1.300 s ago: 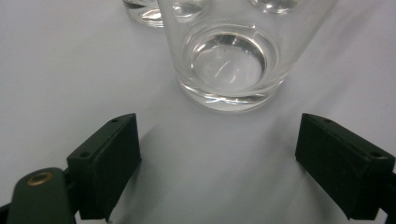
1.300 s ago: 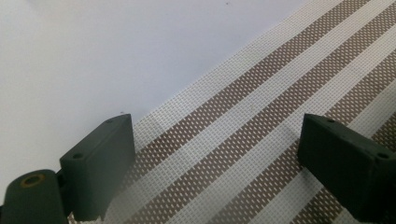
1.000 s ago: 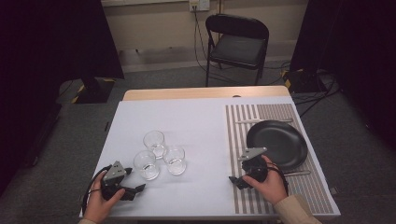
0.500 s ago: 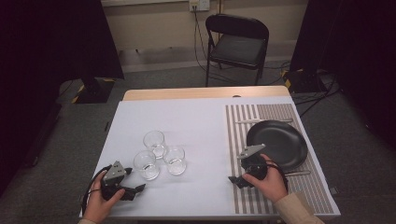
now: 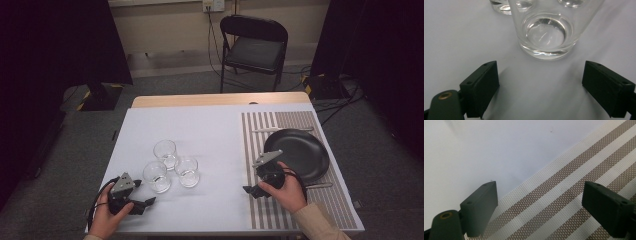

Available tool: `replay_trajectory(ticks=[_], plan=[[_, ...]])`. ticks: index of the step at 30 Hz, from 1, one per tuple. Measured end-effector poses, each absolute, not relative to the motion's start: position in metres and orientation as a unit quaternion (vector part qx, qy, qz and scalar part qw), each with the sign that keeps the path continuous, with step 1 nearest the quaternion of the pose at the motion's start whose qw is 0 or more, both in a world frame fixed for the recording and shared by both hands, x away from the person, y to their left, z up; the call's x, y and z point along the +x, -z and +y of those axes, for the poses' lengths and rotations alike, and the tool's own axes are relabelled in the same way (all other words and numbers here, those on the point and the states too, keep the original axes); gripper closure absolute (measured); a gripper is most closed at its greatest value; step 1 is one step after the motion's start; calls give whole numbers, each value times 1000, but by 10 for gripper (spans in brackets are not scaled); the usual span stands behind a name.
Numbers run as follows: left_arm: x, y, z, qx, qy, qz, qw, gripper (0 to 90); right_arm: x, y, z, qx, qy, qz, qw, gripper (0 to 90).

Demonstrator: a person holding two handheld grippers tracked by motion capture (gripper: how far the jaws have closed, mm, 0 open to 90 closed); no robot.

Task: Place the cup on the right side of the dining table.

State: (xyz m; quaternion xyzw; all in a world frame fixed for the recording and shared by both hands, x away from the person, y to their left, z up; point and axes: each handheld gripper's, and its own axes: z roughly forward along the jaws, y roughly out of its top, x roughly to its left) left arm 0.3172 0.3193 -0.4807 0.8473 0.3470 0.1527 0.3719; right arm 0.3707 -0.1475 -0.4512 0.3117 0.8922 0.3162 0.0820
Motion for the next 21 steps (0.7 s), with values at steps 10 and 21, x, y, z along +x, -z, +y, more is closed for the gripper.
replay_trajectory(ticks=[10, 21], plan=[[317, 481, 319, 848, -152, 347, 372, 131, 373, 449, -143, 305, -318, 894, 78, 128], [317, 481, 320, 848, -152, 346, 371, 131, 377, 444, -137, 299, -324, 894, 77, 128]])
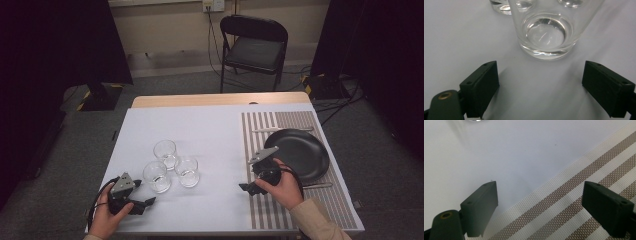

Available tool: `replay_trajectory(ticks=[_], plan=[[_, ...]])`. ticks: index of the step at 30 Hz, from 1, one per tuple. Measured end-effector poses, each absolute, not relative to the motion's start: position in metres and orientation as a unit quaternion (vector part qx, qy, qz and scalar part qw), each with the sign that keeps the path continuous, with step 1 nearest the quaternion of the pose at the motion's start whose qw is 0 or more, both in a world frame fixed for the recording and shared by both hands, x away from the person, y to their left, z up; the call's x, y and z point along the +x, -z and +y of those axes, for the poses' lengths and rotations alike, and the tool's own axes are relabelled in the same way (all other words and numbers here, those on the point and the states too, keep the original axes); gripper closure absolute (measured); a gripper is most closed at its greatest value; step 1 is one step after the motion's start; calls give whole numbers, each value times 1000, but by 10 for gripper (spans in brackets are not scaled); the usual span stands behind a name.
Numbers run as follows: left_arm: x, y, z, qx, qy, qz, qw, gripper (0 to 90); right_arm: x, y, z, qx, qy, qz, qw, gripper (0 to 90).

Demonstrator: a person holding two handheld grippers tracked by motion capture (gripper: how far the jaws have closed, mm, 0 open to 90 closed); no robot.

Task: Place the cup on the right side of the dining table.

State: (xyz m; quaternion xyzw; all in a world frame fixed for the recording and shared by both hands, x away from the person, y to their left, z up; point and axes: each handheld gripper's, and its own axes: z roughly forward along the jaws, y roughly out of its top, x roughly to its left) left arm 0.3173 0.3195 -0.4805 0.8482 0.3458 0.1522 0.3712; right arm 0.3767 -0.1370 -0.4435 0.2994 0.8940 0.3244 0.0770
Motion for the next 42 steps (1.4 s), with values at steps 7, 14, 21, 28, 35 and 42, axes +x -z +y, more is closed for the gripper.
replay_trajectory(ticks=[7, 14, 21, 28, 35, 42], plan=[[317, 481, 319, 848, -152, 346, 372, 131, 379, 439, -134, 296, -329, 893, 76, 128], [317, 481, 320, 848, -152, 346, 371, 131, 381, 435, -129, 292, -330, 895, 74, 128], [317, 481, 320, 848, -152, 346, 371, 131, 384, 431, -126, 288, -333, 895, 75, 128], [317, 480, 320, 849, -152, 346, 371, 131, 386, 429, -127, 288, -334, 894, 73, 128], [317, 480, 320, 849, -152, 346, 371, 131, 389, 427, -125, 290, -336, 893, 72, 128], [317, 480, 320, 848, -152, 346, 371, 131, 392, 424, -121, 285, -336, 895, 72, 128]])
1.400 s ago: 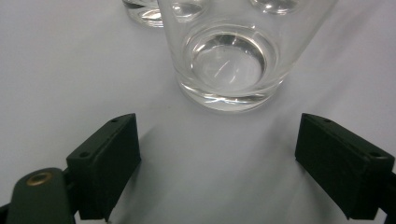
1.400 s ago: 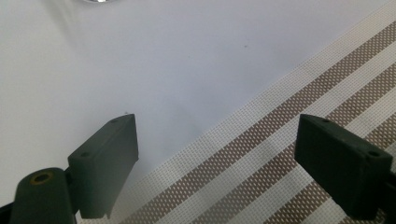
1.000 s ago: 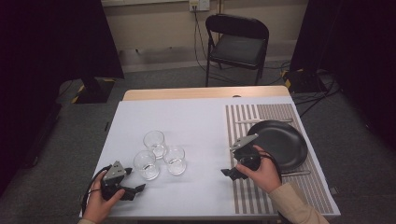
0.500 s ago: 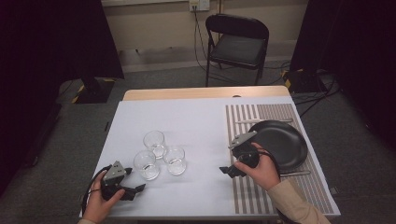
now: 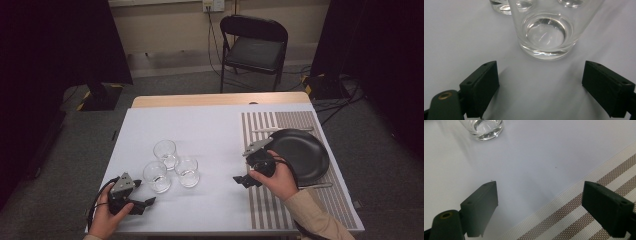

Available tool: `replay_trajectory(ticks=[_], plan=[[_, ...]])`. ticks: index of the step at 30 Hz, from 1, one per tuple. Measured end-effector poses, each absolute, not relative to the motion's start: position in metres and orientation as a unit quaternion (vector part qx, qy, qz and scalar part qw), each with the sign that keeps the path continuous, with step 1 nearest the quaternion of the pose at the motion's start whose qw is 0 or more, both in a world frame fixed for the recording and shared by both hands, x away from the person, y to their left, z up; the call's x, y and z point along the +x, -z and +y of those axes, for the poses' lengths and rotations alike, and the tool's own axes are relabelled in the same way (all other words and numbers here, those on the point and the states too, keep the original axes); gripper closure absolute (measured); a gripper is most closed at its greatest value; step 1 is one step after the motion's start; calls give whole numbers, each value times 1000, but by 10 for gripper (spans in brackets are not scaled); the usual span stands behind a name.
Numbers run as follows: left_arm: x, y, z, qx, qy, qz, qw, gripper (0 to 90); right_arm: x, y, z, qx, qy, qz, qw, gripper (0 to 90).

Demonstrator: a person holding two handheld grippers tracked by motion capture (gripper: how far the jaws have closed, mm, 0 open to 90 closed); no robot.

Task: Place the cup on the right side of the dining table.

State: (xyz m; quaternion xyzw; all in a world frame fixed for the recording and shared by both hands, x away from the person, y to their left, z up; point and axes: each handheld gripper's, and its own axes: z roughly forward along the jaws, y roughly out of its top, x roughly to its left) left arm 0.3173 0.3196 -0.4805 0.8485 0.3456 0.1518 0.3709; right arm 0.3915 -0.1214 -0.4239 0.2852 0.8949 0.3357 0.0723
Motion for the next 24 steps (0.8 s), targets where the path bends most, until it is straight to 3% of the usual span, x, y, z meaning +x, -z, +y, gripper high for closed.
replay_trajectory(ticks=[24], plan=[[317, 481, 320, 848, -152, 346, 371, 131, 399, 417, -108, 275, -336, 899, 66, 128]])
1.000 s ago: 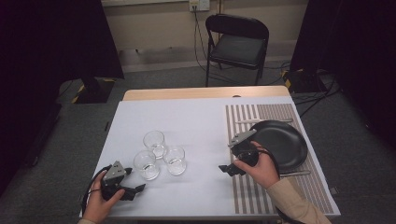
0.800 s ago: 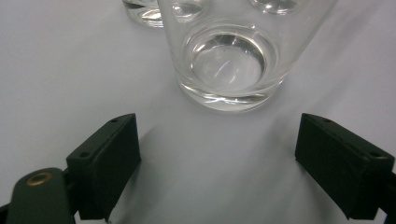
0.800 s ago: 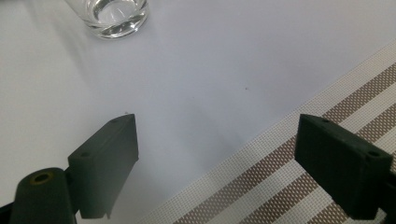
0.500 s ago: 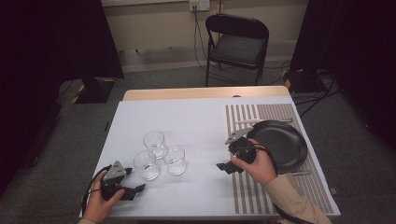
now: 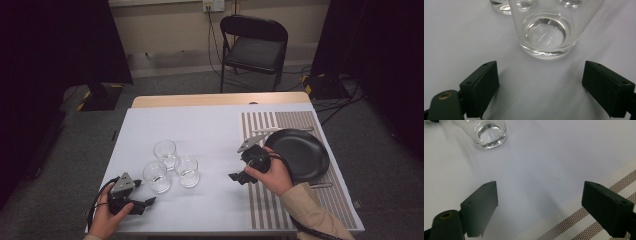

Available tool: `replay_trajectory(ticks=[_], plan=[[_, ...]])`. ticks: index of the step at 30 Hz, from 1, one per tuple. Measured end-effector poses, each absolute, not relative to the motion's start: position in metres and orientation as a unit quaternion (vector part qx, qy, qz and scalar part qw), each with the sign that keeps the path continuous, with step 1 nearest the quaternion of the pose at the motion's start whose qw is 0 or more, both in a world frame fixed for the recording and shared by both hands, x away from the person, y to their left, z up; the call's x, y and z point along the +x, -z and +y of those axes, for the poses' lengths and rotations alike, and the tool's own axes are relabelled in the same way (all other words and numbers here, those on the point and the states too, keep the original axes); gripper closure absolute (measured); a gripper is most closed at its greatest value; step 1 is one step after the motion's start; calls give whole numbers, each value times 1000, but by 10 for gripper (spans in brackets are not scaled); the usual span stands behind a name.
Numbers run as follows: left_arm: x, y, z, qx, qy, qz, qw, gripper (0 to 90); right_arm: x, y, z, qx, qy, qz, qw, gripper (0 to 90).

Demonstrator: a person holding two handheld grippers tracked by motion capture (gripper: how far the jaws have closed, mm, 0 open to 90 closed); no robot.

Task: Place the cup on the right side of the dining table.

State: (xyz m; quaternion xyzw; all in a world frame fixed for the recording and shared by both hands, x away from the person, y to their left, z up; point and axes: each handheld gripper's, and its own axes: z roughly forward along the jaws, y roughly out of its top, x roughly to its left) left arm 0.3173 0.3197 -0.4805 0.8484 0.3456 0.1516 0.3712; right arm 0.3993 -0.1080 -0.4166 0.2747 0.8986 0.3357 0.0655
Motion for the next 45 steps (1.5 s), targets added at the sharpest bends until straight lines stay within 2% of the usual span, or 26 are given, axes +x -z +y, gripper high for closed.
replay_trajectory(ticks=[45], plan=[[317, 481, 320, 848, -152, 346, 371, 131, 407, 416, -81, 256, -334, 905, 57, 128]])
